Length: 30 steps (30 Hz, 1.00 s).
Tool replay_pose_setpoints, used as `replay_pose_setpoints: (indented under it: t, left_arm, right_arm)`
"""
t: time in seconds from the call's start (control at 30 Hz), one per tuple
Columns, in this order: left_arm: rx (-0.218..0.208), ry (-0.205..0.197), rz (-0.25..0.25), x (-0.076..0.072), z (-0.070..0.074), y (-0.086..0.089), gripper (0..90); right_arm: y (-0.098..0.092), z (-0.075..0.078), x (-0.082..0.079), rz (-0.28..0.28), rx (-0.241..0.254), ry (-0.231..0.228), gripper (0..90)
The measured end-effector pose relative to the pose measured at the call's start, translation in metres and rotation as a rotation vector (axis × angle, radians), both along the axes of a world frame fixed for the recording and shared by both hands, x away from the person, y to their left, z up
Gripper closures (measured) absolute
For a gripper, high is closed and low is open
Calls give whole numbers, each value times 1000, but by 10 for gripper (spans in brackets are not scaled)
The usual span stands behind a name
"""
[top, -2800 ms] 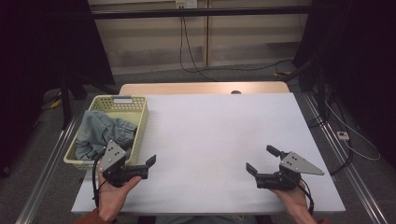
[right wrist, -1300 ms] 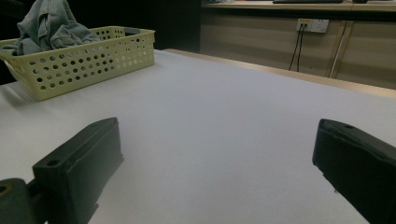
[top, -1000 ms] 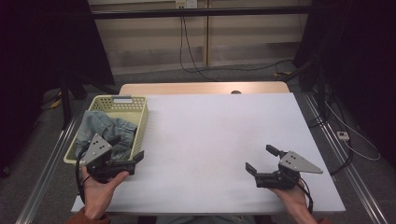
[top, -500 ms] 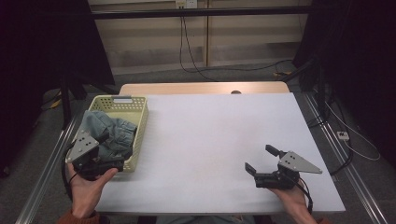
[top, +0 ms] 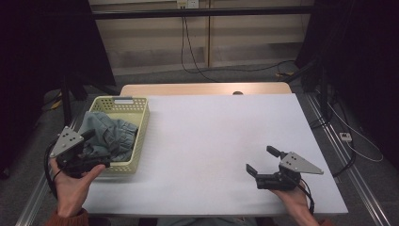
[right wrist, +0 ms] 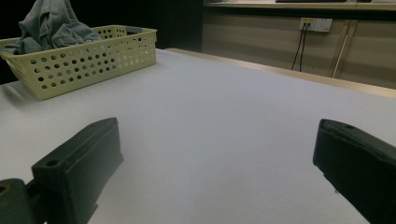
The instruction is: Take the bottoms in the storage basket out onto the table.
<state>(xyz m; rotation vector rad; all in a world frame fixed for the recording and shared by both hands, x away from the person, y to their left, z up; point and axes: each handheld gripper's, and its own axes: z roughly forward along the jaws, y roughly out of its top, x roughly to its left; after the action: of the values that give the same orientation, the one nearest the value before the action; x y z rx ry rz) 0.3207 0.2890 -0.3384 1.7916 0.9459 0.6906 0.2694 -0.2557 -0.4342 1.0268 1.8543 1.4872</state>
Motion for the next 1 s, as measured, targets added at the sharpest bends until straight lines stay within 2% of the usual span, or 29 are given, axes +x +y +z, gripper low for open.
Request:
replay_pose_setpoints:
  t: [0.2, 0.5, 0.77, 1.0]
  left_arm:
    - [9, -15, 37, 1, 6, 11, 53]
    - [24, 4, 75, 13, 10, 25, 52]
    - [44, 40, 93, 34, 12, 31, 50]
    - [44, 55, 114, 48, 12, 32, 51]
  right_arm:
    - [2, 1, -1, 3, -5, -2, 9]
    - [4, 2, -1, 5, -9, -5, 8]
    - [4, 1, 1, 8, -5, -2, 8]
    - [4, 1, 2, 10, -4, -1, 8]
